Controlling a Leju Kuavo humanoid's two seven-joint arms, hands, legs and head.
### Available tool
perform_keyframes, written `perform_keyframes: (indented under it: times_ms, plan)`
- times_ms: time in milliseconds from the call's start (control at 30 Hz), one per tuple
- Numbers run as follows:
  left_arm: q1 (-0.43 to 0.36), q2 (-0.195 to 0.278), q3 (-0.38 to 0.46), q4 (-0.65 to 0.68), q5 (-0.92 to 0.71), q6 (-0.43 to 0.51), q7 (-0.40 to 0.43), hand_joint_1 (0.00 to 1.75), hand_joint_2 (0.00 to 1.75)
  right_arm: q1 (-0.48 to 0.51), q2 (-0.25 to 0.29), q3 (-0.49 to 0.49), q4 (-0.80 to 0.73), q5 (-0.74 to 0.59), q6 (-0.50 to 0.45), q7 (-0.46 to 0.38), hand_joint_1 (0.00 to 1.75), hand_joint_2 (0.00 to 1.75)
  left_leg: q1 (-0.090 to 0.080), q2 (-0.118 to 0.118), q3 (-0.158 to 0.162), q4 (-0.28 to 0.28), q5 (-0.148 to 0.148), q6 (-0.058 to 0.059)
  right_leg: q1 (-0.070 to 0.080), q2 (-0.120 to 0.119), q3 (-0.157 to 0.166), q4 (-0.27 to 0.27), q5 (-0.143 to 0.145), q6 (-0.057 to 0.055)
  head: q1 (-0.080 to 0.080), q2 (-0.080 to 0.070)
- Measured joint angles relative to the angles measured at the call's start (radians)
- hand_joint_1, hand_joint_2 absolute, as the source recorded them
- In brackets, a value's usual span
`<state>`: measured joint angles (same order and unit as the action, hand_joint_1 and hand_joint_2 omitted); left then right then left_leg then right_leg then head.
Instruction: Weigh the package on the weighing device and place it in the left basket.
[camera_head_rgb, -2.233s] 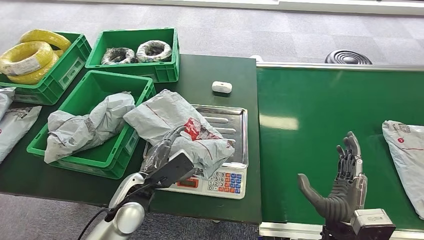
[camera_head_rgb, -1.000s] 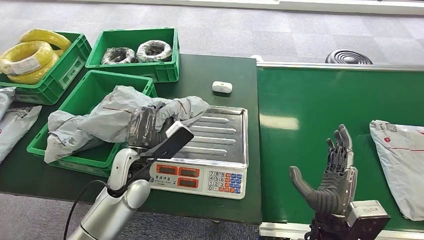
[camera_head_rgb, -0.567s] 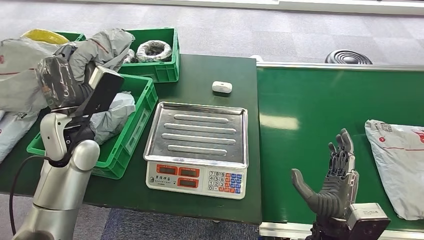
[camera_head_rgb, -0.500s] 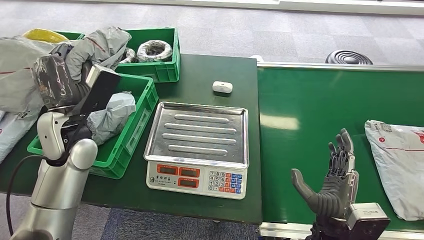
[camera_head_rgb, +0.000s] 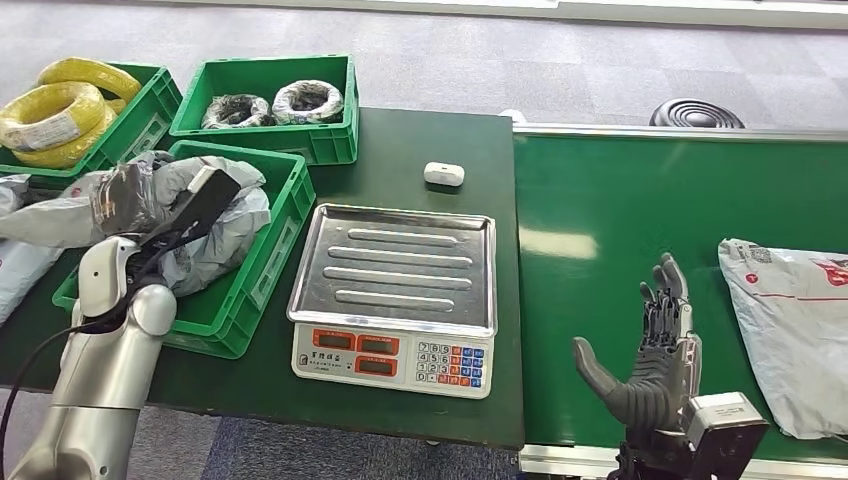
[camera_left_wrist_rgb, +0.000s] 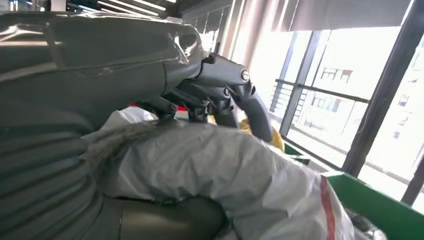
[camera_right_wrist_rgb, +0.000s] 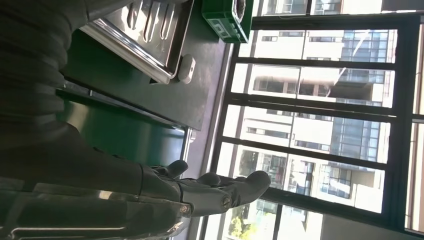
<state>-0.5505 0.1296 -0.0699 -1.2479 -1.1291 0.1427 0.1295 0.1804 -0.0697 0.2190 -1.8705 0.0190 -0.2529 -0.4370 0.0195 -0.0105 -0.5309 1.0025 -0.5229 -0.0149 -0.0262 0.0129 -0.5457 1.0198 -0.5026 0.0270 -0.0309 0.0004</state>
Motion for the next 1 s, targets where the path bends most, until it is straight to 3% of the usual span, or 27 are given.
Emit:
perform_keyframes:
  times_ms: [233, 433, 567, 733, 933, 1000]
  plan:
    - [0.037, -0.009, 0.024, -0.047, 0.081, -0.014, -0.023, 0.0, 1.75, 0.0, 0.004, 0.0, 0.005, 0.0, 0.005, 0.002, 0.0, 1.75, 0.0, 0.0, 0.0, 0.0, 0.0, 0.0, 0.0, 0.0, 0.0, 0.0, 0.0, 0.0, 0.0, 0.0]
    - [0.06, -0.02, 0.044, -0.154, 0.194, 0.069, -0.076, 0.0, 1.75, 0.017, 0.007, 0.0, 0.004, 0.001, -0.01, 0.002, 0.0, 1.75, 0.0, 0.0, 0.0, 0.0, 0.0, 0.0, 0.0, 0.0, 0.0, 0.0, 0.0, 0.0, 0.0, 0.0]
    - [0.112, -0.023, 0.047, -0.27, 0.334, 0.137, -0.167, 0.0, 1.75, 0.041, 0.008, -0.002, -0.005, -0.004, -0.032, -0.004, 0.0, 1.75, 0.0, 0.0, -0.001, 0.0, 0.0, 0.0, 0.0, 0.0, 0.0, 0.0, 0.0, 0.0, 0.0, 0.0]
    - [0.268, -0.003, 0.046, -0.477, 0.6, 0.197, -0.327, 0.0, 1.75, 0.101, 0.004, -0.022, -0.029, -0.023, -0.067, -0.025, 0.0, 1.75, 0.0, 0.0, -0.002, -0.001, -0.001, 0.0, 0.0, 0.0, -0.002, 0.0, -0.001, 0.0, 0.0, 0.0]
    - [0.573, 0.017, 0.069, -0.707, 0.954, 0.221, -0.6, 0.0, 1.75, 0.196, -0.012, -0.046, -0.061, -0.014, -0.118, -0.035, 0.0, 1.75, 0.0, 0.001, -0.003, -0.001, -0.003, -0.001, 0.0, 0.0, -0.003, -0.001, -0.002, -0.001, 0.0, 0.0]
    - [0.663, 0.015, 0.08, -0.76, 1.034, 0.211, -0.657, 0.0, 1.75, 0.222, -0.02, -0.047, -0.067, 0.022, -0.137, -0.031, 0.0, 1.75, 0.0, 0.002, -0.003, -0.001, -0.003, 0.0, 0.0, 0.001, -0.004, -0.001, -0.003, -0.001, 0.0, 0.0]
